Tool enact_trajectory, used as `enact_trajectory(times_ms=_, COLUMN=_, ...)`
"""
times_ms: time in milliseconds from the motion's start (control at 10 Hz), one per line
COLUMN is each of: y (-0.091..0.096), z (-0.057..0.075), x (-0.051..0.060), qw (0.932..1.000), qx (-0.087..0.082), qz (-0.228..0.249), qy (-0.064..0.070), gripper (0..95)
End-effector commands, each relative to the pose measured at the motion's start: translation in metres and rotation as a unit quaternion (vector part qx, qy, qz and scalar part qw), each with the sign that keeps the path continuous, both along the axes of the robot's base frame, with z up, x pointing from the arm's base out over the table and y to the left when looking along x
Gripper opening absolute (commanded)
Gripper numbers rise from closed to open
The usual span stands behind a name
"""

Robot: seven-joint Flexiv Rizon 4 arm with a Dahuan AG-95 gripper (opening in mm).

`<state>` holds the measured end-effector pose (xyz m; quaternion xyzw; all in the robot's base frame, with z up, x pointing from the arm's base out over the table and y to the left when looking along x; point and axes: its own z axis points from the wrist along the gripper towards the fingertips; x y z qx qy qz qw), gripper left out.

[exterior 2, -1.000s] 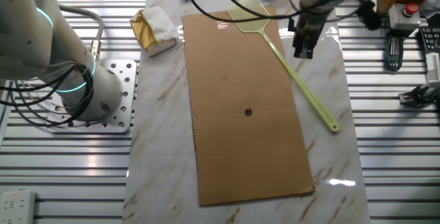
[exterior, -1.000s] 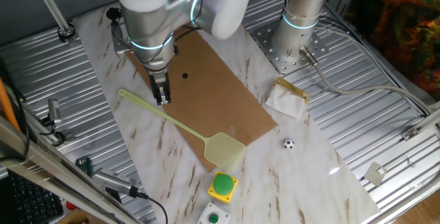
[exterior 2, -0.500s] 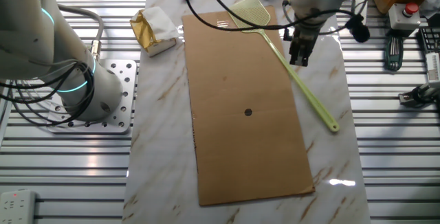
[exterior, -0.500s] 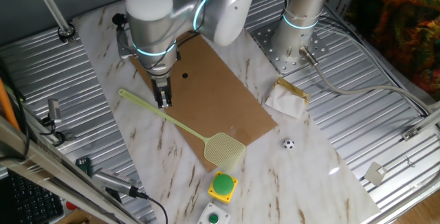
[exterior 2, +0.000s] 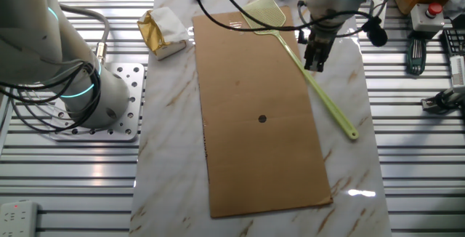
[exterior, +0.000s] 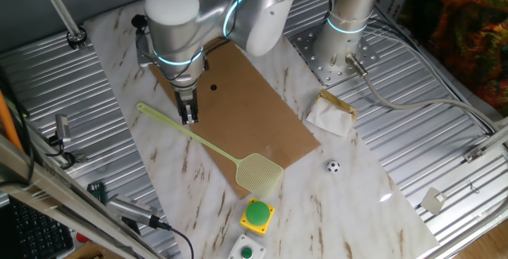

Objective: Swat with a flyswatter

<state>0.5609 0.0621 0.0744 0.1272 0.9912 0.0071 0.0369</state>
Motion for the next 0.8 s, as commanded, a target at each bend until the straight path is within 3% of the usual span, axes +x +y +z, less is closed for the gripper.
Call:
enact_trajectory(times_ms=100, y=-0.001, z=-0.001, x=-0.002, qw=1.0, qx=0.004, qz=-0.001, qy=-0.003, gripper=0.0)
enact_trajectory(times_ms=800, y=-0.001, z=-0.016, x=-0.002, qw=1.0, qx=0.003, qz=-0.001, qy=-0.006, gripper=0.0)
